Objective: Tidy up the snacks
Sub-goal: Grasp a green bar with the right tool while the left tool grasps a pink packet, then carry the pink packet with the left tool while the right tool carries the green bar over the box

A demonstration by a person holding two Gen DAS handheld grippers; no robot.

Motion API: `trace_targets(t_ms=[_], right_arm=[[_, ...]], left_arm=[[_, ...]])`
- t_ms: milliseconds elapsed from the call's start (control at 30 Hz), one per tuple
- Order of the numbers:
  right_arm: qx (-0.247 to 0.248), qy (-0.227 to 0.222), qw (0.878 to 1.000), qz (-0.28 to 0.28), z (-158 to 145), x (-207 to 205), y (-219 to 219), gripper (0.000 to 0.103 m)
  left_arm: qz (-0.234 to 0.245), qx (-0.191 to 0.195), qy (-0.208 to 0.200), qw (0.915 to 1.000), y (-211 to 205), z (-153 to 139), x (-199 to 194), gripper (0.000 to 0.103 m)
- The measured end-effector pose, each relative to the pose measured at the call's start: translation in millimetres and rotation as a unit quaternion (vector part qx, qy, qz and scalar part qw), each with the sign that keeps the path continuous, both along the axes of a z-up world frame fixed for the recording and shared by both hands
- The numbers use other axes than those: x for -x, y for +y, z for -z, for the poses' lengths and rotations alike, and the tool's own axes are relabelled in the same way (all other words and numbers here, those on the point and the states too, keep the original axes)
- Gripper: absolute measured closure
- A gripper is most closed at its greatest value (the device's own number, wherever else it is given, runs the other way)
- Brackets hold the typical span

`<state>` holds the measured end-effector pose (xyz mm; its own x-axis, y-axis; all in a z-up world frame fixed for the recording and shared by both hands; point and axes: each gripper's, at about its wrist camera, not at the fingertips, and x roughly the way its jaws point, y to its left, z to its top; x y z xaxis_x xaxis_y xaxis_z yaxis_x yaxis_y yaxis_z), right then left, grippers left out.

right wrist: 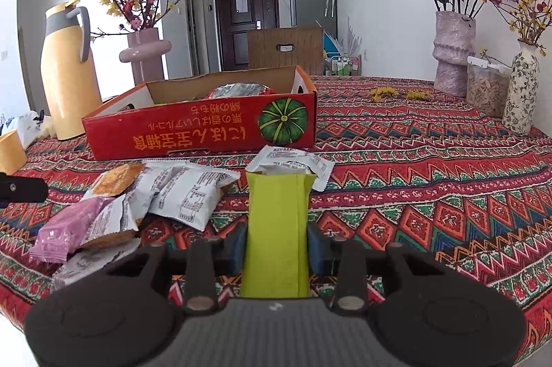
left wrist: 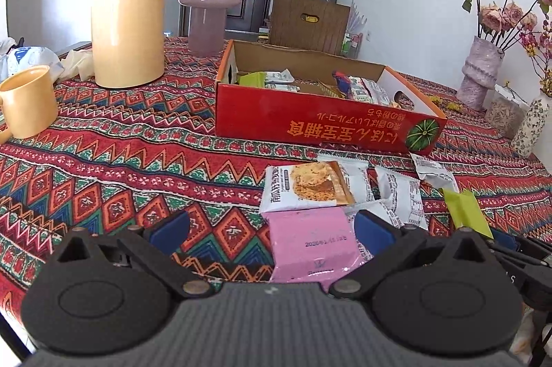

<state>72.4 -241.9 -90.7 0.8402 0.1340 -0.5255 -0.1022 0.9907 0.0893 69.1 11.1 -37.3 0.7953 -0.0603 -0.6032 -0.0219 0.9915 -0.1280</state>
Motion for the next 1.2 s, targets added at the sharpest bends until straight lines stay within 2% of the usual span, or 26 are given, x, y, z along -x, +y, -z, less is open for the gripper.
trace_targets(t_ms=[267, 333, 400, 467, 533, 800, 1200], right_arm=[[-0.006, 0.001, 1.0, -0.01, 7, -1, -2, 0.069], [-0.007, 0.0, 1.0, -0.012, 7, -1, -2, 0.068], [-0.006, -0.002, 1.0, -0.013, 8, 0, -2, 0.068], [-0.006, -0.004, 1.0, -0.014, 9, 1, -2, 0.068], [-0.006, -0.005, 1.0, -0.014, 9, 1, -2, 0.068], [-0.012, -0.008, 1.0, -0.015, 7, 2, -4, 0.069], [-0.014, -0.033, 0.999, -0.012, -8, 7, -4, 0.069]], left_arm=[[0.007, -0.014, 0.047, 0.9988, -21, 19, -21, 0.002], [0.004, -0.011, 0.059, 0.9982, -22, 23, -25, 0.011], [0.002, -0.002, 0.065, 0.9979, -21, 26, -26, 0.015], [0.005, 0.003, 0.063, 0.998, -21, 26, -25, 0.023], [0.011, 0.006, 0.061, 0.9981, -22, 24, -24, 0.04], [0.007, 0.008, 0.054, 0.9985, -18, 21, -20, 0.04], [0.007, 0.007, 0.019, 0.9998, -6, 1, -4, 0.04]])
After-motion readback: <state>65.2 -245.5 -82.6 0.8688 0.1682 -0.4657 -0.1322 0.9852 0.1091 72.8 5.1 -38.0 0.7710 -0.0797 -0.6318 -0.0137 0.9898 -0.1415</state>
